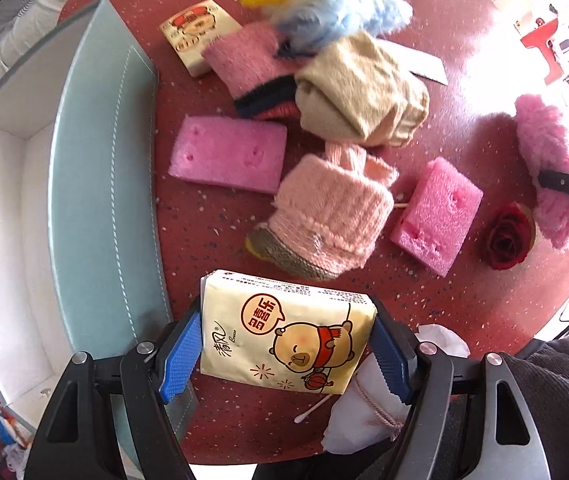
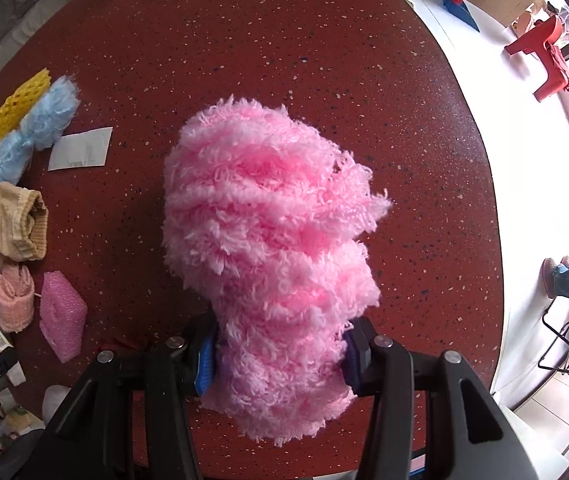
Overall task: Organize soft objects
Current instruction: 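Carry the yarn bundle and tissue pack with both tools over the white box, then open both tools to drop the tissue pack and yarn bundle into the box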
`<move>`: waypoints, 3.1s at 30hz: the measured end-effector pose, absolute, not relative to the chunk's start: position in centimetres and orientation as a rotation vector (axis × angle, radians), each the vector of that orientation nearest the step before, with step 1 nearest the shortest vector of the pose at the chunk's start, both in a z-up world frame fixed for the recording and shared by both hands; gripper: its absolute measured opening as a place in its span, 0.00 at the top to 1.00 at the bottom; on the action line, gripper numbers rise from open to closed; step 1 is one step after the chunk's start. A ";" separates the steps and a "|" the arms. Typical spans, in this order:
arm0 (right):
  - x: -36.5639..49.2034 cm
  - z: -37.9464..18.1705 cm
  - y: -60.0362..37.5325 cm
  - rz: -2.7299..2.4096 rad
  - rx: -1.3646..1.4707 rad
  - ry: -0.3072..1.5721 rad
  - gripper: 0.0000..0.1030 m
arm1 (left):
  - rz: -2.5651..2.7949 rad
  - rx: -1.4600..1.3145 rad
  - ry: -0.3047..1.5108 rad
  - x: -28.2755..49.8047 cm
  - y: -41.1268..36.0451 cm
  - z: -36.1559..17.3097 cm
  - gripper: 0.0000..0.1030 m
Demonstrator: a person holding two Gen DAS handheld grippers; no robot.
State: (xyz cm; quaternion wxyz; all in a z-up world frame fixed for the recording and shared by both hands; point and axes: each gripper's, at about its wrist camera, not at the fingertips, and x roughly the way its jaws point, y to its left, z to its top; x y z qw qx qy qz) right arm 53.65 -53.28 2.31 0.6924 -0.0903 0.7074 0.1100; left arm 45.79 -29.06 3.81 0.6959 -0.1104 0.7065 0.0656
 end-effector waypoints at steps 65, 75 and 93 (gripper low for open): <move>41.3 19.0 -31.9 0.679 -0.360 1.208 0.49 | 0.171 -0.422 1.251 31.1 -11.5 15.6 0.25; 37.8 18.8 -26.9 0.869 -0.467 1.213 0.49 | 0.309 -0.540 1.219 27.0 -7.7 15.4 0.25; 34.6 22.0 -15.7 1.099 -0.583 1.138 0.49 | 0.397 -0.539 1.211 25.6 -4.8 15.7 0.25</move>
